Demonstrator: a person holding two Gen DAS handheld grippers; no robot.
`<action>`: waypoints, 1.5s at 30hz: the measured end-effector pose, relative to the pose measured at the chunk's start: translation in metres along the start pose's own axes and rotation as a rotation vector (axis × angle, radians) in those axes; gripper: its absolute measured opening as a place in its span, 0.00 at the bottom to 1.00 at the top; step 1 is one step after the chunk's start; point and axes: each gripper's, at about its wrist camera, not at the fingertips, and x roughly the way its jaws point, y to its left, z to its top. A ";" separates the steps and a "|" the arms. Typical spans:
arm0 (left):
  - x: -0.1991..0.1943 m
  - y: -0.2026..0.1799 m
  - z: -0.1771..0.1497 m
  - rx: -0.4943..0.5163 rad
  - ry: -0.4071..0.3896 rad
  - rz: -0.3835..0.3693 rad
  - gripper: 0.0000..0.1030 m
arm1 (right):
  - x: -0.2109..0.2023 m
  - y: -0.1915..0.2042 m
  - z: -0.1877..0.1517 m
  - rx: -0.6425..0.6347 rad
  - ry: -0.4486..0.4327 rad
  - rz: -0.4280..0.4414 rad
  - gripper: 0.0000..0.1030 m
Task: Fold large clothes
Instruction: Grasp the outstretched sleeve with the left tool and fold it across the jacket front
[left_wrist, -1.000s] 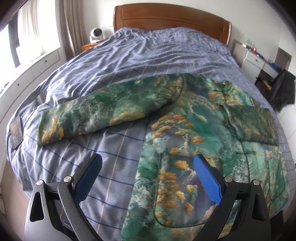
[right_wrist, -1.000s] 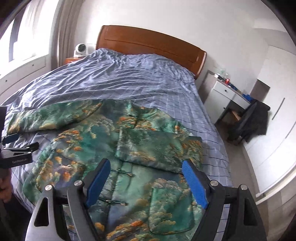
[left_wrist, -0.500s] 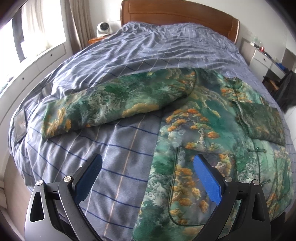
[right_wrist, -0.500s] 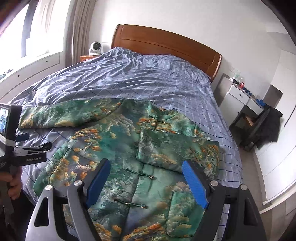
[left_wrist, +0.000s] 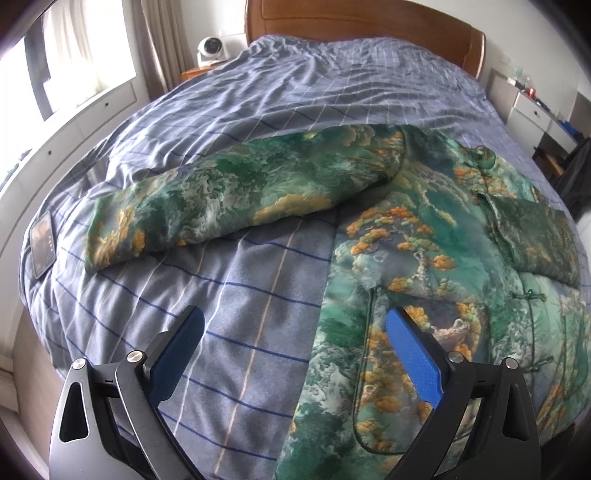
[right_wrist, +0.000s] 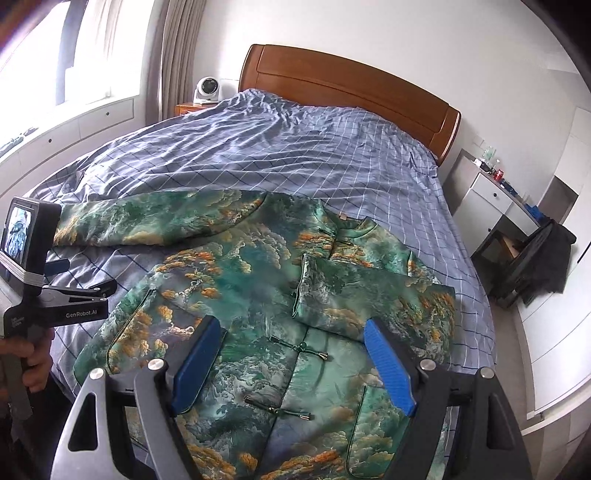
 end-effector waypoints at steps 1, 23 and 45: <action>0.004 0.003 -0.001 -0.009 0.007 -0.002 0.96 | 0.001 -0.001 -0.001 0.002 0.004 0.005 0.80; 0.120 0.196 0.037 -0.755 -0.050 0.067 0.72 | 0.009 0.011 -0.051 0.008 0.070 0.105 0.80; -0.033 -0.132 -0.024 0.742 -0.628 0.116 0.10 | 0.018 -0.071 -0.129 0.328 0.135 0.030 0.80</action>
